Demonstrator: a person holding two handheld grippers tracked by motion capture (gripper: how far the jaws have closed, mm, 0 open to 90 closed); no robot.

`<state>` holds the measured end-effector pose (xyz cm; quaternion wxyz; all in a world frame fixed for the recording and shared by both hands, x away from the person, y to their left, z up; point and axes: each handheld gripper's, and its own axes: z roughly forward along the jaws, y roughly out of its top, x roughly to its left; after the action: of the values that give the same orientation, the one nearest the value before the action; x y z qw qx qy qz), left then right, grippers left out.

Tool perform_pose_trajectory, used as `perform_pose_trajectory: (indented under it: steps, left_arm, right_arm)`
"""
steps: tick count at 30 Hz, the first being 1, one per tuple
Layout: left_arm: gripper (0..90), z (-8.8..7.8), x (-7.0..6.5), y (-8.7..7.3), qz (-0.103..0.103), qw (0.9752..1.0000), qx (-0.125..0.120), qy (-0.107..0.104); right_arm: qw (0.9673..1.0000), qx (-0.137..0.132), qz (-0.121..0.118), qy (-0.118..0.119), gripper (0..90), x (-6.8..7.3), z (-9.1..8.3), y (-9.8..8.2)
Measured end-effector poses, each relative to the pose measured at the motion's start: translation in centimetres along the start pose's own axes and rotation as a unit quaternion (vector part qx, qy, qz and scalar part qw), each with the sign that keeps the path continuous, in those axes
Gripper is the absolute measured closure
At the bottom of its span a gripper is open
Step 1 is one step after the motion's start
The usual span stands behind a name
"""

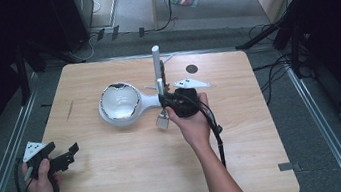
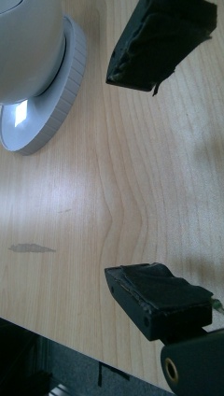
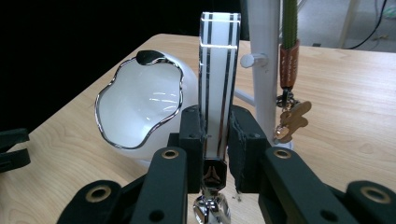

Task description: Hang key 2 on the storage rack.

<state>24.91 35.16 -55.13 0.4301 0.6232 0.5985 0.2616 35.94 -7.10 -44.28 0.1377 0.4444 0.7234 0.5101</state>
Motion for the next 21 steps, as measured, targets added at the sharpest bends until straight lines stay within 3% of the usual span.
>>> perform_pose_trajectory:
  steps: [5, 17, 21]
  left_arm:
    - [8.0, 0.0, 0.0, 0.0, 0.000, 1.0000, 0.000, 0.000]
    - [8.1, 0.0, 0.0, 0.0, 0.000, 1.0000, 0.000, 0.000]
    - [8.0, 0.0, 0.0, 0.0, 0.000, 1.0000, 0.000, 0.000]
  right_arm:
    - [0.9999, 0.006, 0.009, 0.012, 77.9, -0.5, 0.6, 0.1]
    - [0.9976, 0.015, 0.059, 0.033, 77.9, -1.6, 1.1, 0.2]
    - [0.9976, 0.013, 0.061, 0.030, 77.9, -1.6, 1.3, 0.4]
